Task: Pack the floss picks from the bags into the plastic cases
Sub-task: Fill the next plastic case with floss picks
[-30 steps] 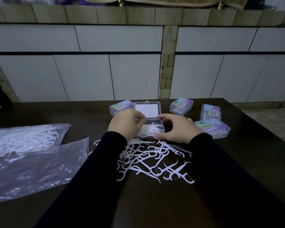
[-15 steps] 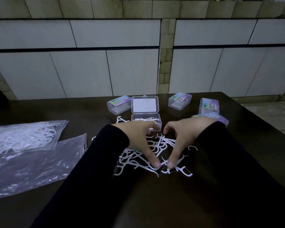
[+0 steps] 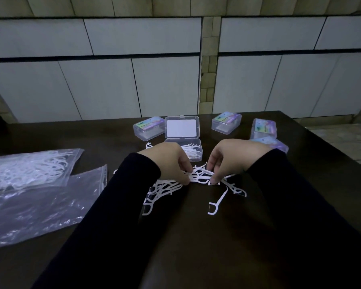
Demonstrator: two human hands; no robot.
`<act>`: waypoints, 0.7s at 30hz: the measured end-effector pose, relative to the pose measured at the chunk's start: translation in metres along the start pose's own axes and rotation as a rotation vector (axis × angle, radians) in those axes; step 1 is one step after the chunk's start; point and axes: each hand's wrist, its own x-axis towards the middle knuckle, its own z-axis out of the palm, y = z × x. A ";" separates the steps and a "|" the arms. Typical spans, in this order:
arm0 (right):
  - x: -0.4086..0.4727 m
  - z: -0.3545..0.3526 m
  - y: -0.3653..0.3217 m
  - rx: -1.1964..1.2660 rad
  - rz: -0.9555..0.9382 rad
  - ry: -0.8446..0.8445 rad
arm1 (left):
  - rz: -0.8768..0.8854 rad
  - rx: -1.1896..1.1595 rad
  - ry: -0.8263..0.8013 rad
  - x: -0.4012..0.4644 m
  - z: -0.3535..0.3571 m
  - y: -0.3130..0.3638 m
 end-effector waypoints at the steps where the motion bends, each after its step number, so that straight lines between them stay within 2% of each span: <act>1: 0.001 0.001 -0.001 -0.010 0.009 0.011 | -0.003 -0.010 0.004 0.001 0.000 0.000; 7: 0.005 0.005 -0.002 -0.077 0.032 0.023 | -0.016 -0.006 0.026 0.004 0.004 0.003; 15: 0.005 0.005 0.000 -0.039 0.001 0.032 | -0.047 0.018 0.051 0.007 0.006 0.000; 21: 0.006 0.004 0.002 0.012 -0.051 0.116 | -0.034 -0.043 0.176 0.006 0.002 -0.015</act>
